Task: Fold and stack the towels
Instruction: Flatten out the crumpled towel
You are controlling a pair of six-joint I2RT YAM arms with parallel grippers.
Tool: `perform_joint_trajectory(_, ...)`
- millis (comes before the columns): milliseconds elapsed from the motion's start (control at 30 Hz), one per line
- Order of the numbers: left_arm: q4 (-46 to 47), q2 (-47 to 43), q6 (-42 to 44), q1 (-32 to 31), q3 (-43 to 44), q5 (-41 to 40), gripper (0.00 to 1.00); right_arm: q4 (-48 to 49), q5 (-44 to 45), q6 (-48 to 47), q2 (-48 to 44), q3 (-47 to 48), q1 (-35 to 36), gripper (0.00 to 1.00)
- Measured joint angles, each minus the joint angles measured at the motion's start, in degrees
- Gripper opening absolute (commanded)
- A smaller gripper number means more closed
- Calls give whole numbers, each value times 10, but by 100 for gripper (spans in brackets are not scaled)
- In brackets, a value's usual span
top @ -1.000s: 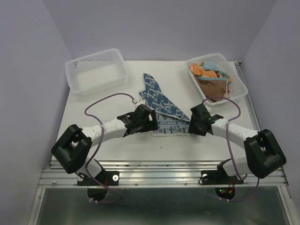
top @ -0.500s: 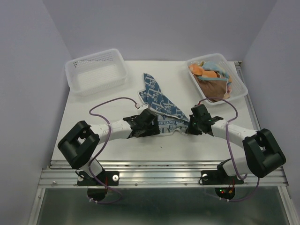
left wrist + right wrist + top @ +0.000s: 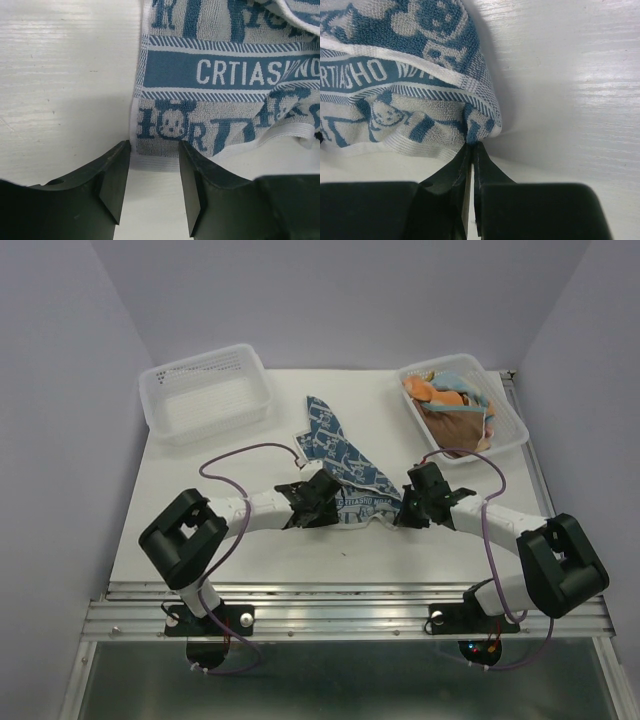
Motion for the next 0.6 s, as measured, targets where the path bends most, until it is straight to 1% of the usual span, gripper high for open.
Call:
perform_joint_trajectory(233,-37,25,-13,-32,32,-50,53,-4,5,-1,-1,0,0,8)
perform_joint_trajectory(267,-44,29,-17,-37,36,-61,50,-6,7,-1,-2,0,0,8)
perform_joint_trajectory(400,-63,39,-34,-49,47,-89,50,-14,7,-4,-6,0,0,8)
perform_joint_trajectory(533,-66,40,-54,-52,45,-100,49,-26,8,-6,-14,-2,0,9)
perform_joint_trajectory(600,-65,40,-59,-52,43,-102,46,-30,9,-7,-17,-3,0,9)
